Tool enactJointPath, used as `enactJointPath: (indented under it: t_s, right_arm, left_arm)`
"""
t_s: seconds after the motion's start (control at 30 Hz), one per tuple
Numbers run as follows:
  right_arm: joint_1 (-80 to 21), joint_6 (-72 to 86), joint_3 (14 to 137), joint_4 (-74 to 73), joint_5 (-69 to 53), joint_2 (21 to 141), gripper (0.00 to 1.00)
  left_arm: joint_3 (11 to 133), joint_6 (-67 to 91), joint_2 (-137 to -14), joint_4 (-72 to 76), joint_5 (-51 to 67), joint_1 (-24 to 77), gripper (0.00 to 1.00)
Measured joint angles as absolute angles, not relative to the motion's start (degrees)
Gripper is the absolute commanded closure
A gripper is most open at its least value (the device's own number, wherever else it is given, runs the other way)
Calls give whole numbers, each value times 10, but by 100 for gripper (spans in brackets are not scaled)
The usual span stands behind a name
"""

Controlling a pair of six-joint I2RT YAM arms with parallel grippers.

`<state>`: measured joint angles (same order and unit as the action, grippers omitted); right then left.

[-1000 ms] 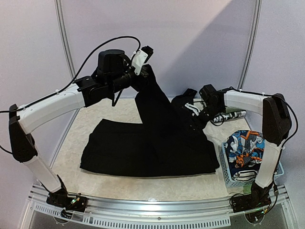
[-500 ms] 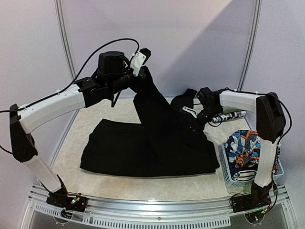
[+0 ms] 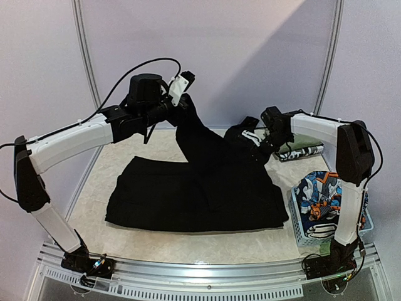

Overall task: Fold and stack the mixed laundry pile
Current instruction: Adjust the 1/3-folded shirt at the center of the board.

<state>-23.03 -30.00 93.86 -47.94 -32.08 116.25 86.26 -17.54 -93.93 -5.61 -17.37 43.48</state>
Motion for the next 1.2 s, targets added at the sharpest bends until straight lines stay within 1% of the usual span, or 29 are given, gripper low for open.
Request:
enactJointPath:
  t_s: [0.03, 0.07, 0.1, 0.17, 0.3, 0.4, 0.6, 0.7, 0.87, 1.1, 1.2]
  right_arm:
    - [-223, -299, 946, -480, -321, 1162, 73]
    - [-218, -300, 954, -481, -326, 1162, 63]
    - [-213, -304, 958, -482, -337, 1162, 57]
    - [-207, -315, 959, -486, -356, 1161, 49]
    - [-211, -340, 947, -495, -379, 1161, 42]
    - [-219, -350, 940, -506, -390, 1161, 41]
    - [-229, -365, 937, -521, -397, 1162, 42]
    - [-229, -366, 918, -520, -394, 1160, 41]
    - [-224, -368, 860, -535, -382, 1124, 41]
    - [-205, -399, 854, -576, -382, 1015, 40]
    - [-203, -405, 851, -578, -382, 993, 40]
  left_arm:
    - [863, -175, -942, -54, -170, 432, 100]
    - [864, -175, -945, -52, -167, 429, 100]
    - [868, -175, -949, -51, -164, 427, 100]
    - [885, -175, -964, -51, -157, 424, 100]
    - [917, -175, -990, -50, -149, 423, 100]
    - [934, -178, -999, -50, -145, 423, 100]
    - [946, -179, -1001, -53, -134, 423, 100]
    - [946, -173, -998, -67, -107, 423, 100]
    - [924, -159, -956, -107, -3, 424, 100]
    - [899, -135, -883, -181, 157, 429, 100]
    - [874, -123, -867, -201, 204, 435, 100]
